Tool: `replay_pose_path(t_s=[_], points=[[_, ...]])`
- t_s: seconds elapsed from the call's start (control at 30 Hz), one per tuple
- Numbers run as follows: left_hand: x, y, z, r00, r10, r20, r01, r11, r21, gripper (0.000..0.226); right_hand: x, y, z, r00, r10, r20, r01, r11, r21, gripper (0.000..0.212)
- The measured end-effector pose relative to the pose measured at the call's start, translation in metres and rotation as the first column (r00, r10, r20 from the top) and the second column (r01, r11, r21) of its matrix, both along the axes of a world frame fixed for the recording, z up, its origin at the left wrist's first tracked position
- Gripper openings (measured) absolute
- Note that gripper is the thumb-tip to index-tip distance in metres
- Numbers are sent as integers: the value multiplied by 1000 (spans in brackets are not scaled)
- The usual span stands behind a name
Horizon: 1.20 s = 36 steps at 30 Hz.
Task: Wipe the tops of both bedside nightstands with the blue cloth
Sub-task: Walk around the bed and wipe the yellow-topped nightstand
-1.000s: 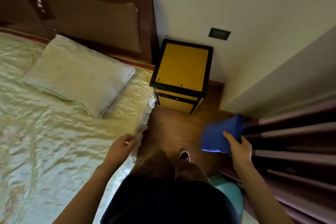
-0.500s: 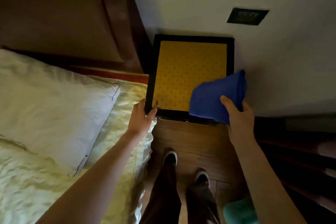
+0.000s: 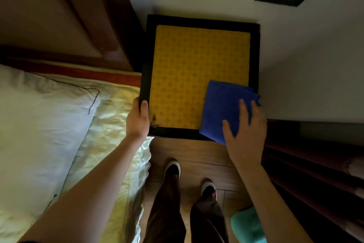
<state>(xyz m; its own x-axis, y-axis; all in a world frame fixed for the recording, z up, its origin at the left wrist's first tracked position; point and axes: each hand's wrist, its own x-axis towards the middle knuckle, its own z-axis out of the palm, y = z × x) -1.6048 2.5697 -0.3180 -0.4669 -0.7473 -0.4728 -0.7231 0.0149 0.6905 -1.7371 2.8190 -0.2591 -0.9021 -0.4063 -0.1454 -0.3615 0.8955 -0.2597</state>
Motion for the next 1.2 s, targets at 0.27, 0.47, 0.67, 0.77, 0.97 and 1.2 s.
replay_pose_path(t_s=[0.27, 0.47, 0.67, 0.77, 0.97, 1.2], points=[[5, 4, -13, 984, 180, -4, -180, 983, -27, 45, -85, -61, -56, 968, 230, -103, -221, 970, 97, 64], [5, 3, -25, 954, 294, -55, -293, 956, 23, 46, -186, -124, -63, 978, 148, -150, -146, 989, 27, 67], [3, 4, -16, 966, 252, -59, -251, 968, 15, 42, -140, -103, -52, 974, 191, -118, -190, 982, 17, 65], [3, 4, -15, 973, 224, -48, -225, 974, 0, 53, -52, -52, -51, 970, 220, -109, -216, 975, 47, 62], [2, 4, -11, 976, 211, -56, -211, 978, 3, 56, 29, -26, -53, 980, 191, -47, -183, 973, 138, 65], [3, 4, -21, 972, 232, -44, -233, 972, -37, 49, -125, -166, -63, 980, 112, -162, -105, 993, 55, 64]])
